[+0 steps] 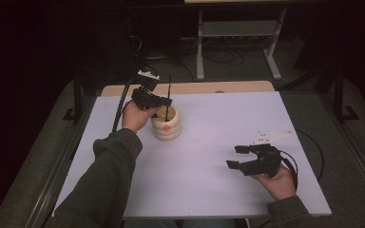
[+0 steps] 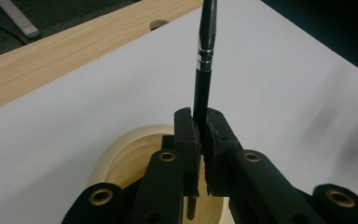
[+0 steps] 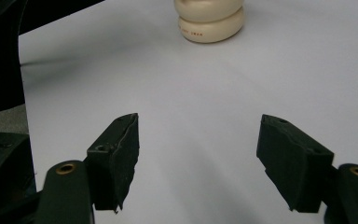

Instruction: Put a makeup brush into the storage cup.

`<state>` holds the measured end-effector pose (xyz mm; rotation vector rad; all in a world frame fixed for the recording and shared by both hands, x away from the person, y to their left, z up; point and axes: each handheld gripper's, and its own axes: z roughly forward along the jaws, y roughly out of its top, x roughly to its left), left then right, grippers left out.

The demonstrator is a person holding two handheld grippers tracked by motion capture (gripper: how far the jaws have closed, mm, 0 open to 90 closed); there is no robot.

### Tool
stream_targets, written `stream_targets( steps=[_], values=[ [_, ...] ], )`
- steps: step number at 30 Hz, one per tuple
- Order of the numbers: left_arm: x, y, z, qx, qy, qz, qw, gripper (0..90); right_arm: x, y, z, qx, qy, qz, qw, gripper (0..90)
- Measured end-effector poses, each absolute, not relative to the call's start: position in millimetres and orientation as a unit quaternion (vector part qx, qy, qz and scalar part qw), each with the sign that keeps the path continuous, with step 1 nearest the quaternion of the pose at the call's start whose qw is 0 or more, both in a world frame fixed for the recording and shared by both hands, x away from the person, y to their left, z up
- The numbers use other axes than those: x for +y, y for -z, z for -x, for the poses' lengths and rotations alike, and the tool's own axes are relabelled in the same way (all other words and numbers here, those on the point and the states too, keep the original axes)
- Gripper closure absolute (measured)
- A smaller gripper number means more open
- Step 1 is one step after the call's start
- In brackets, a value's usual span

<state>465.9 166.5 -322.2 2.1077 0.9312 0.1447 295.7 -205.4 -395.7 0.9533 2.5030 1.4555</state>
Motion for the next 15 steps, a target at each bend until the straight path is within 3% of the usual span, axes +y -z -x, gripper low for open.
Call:
stream_targets(
  steps=[15],
  values=[
    [167.0,333.0,-464.4,0.375,-0.056,-0.836,0.397,84.7,-204.3,396.0,-295.8,0.822,-0.475,-0.311,0.047,28.7]
  ],
)
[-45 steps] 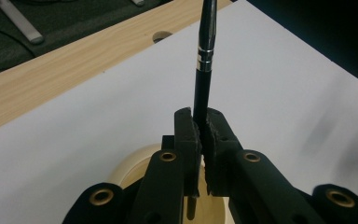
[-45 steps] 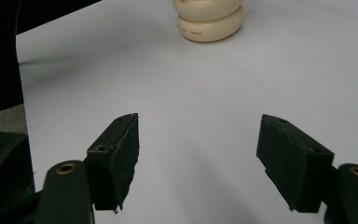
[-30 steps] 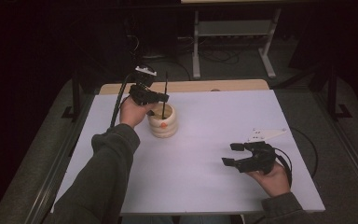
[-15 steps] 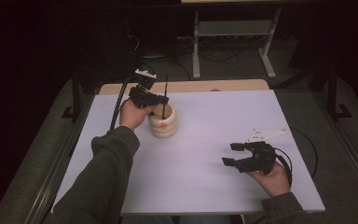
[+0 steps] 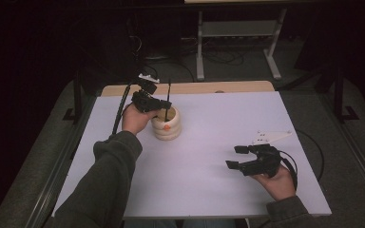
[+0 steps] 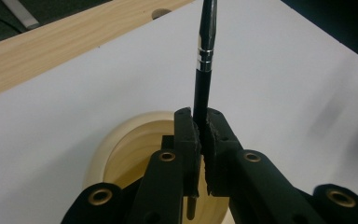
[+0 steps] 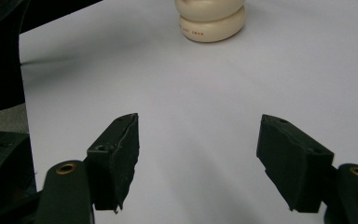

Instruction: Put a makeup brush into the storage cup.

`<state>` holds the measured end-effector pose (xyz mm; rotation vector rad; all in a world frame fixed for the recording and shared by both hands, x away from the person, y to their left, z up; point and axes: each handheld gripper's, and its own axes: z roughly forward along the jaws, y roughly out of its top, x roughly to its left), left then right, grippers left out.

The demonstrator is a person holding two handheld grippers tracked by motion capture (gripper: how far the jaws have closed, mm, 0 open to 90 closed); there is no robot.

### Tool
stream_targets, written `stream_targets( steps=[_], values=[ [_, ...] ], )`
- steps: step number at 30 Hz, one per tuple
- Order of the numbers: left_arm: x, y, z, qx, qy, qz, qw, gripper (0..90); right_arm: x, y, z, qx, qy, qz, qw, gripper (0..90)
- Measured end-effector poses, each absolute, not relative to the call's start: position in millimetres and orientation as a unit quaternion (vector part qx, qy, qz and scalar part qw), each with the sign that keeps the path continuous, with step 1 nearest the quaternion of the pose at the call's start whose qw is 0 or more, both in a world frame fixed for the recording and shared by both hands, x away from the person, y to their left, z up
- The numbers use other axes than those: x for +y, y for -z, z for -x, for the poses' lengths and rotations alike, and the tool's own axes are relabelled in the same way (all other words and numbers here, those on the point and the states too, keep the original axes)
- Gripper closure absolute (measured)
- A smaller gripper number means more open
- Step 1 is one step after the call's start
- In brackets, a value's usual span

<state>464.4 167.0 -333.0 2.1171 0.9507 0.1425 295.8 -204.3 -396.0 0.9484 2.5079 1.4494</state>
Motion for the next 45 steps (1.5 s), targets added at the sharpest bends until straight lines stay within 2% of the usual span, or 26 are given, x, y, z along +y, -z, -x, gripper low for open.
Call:
stream_targets(
  steps=[17,20,24,45],
  values=[
    [162.5,341.4,-463.0,0.37,-0.058,-0.842,0.388,84.3,-204.3,395.9,-295.9,0.822,-0.475,-0.311,0.047,28.7],
    [160.8,341.6,-462.8,0.37,-0.062,-0.843,0.385,77.1,-204.4,395.7,-295.7,0.822,-0.475,-0.311,0.047,28.7],
    [160.9,340.9,-461.5,0.373,-0.07,-0.843,0.381,71.9,-205.0,395.2,-295.3,0.82,-0.477,-0.313,0.047,28.7],
    [171.4,335.9,-441.1,0.364,-0.073,-0.836,0.404,63.3,-209.2,395.5,-294.0,0.824,-0.459,-0.325,0.071,27.6]
  ],
)
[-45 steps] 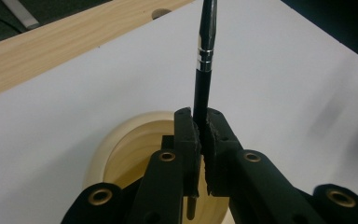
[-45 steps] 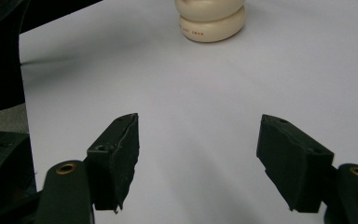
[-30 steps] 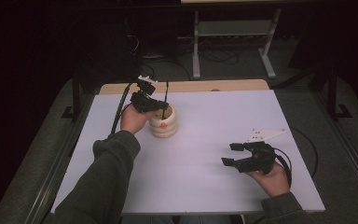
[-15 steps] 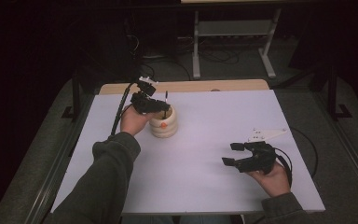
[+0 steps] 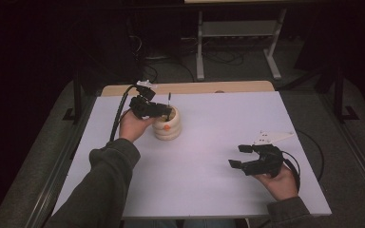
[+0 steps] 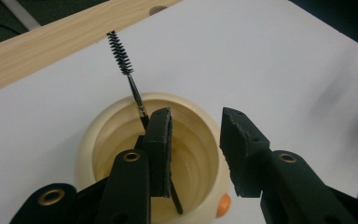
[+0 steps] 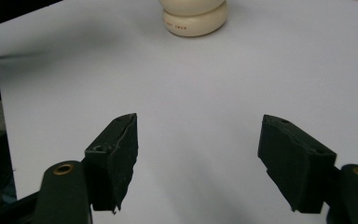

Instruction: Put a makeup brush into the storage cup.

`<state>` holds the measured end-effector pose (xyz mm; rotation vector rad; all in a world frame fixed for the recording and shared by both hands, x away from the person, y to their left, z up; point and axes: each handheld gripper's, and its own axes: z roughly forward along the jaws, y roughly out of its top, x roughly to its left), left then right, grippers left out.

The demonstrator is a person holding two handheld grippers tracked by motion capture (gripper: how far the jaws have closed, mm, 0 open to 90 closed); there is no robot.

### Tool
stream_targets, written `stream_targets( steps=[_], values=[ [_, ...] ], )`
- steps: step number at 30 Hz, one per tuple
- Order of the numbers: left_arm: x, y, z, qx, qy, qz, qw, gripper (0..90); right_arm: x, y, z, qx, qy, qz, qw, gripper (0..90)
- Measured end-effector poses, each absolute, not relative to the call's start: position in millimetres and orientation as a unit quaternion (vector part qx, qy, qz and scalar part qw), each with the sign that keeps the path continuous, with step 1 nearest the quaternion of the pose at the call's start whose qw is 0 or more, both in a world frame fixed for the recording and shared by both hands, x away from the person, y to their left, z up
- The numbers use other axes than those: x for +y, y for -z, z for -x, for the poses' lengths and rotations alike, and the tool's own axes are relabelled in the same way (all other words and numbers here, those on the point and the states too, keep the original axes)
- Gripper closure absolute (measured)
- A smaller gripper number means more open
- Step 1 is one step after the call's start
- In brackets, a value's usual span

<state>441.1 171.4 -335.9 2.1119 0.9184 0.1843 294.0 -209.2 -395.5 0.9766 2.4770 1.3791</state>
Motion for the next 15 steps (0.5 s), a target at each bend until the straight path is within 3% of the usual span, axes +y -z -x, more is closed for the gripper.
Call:
stream_targets(
  steps=[15],
  values=[
    [182.7,333.8,-420.5,0.359,-0.075,-0.832,0.418,56.3,-212.0,395.1,-293.8,0.823,-0.453,-0.332,0.087,26.9]
  ],
)
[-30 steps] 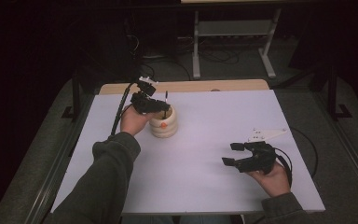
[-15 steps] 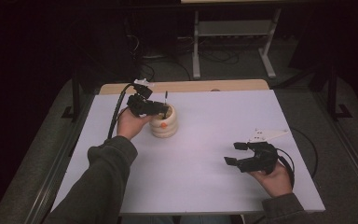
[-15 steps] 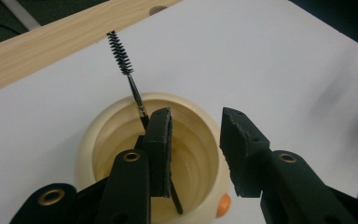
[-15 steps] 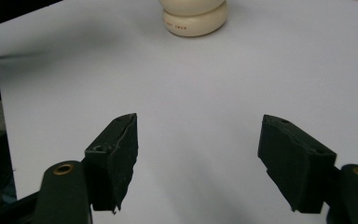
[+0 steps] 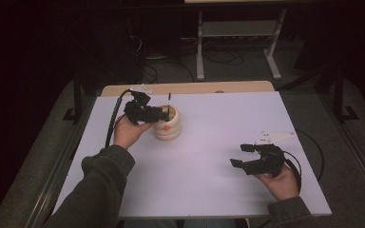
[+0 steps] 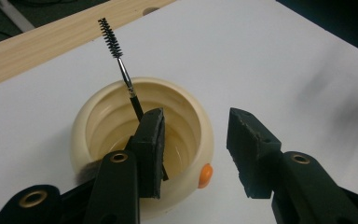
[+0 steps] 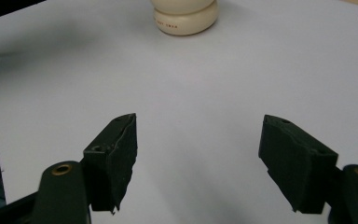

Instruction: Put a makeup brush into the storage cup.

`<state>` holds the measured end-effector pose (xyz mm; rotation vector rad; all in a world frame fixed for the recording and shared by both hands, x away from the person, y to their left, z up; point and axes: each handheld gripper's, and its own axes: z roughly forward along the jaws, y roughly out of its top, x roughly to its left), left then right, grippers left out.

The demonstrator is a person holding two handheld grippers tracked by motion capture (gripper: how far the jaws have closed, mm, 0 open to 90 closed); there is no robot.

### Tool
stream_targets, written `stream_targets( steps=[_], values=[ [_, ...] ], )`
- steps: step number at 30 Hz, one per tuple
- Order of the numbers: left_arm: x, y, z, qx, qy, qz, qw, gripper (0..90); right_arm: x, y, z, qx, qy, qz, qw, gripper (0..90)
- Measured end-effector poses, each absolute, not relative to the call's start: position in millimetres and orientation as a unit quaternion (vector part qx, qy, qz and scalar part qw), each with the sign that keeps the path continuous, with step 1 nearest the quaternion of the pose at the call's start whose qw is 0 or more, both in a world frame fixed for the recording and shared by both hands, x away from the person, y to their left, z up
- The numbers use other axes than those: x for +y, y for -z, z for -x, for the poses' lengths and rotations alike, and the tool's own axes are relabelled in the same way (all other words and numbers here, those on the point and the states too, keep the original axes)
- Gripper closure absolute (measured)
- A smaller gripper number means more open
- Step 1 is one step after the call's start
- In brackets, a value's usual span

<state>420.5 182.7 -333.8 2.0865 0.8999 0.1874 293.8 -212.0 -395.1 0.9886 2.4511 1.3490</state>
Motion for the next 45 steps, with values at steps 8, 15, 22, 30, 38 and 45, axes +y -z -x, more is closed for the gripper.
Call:
stream_targets(
  steps=[8,15,22,30,38,45],
  values=[
    [190.2,337.9,-410.7,0.356,-0.071,-0.831,0.42,54.1,-214.0,393.9,-293.2,0.822,-0.451,-0.337,0.089,26.7],
    [196.4,338.6,-401.7,0.355,-0.071,-0.83,0.423,51.9,-214.8,393.8,-293.5,0.82,-0.452,-0.338,0.093,26.7],
    [199.1,343.3,-394.4,0.351,-0.069,-0.831,0.427,48.8,-215.0,393.3,-293.4,0.819,-0.453,-0.34,0.092,26.7],
    [204.3,347.8,-382.8,0.349,-0.069,-0.83,0.43,46.2,-215.4,394.5,-294.4,0.819,-0.451,-0.341,0.094,26.7],
    [211.9,353.4,-368.5,0.342,-0.073,-0.83,0.434,43.8,-212.5,394.1,-293.8,0.82,-0.45,-0.342,0.095,26.7],
    [223.1,358.5,-357.1,0.346,-0.068,-0.824,0.445,40.4,-210.8,395.1,-294.4,0.821,-0.447,-0.34,0.101,26.5]
  ],
)
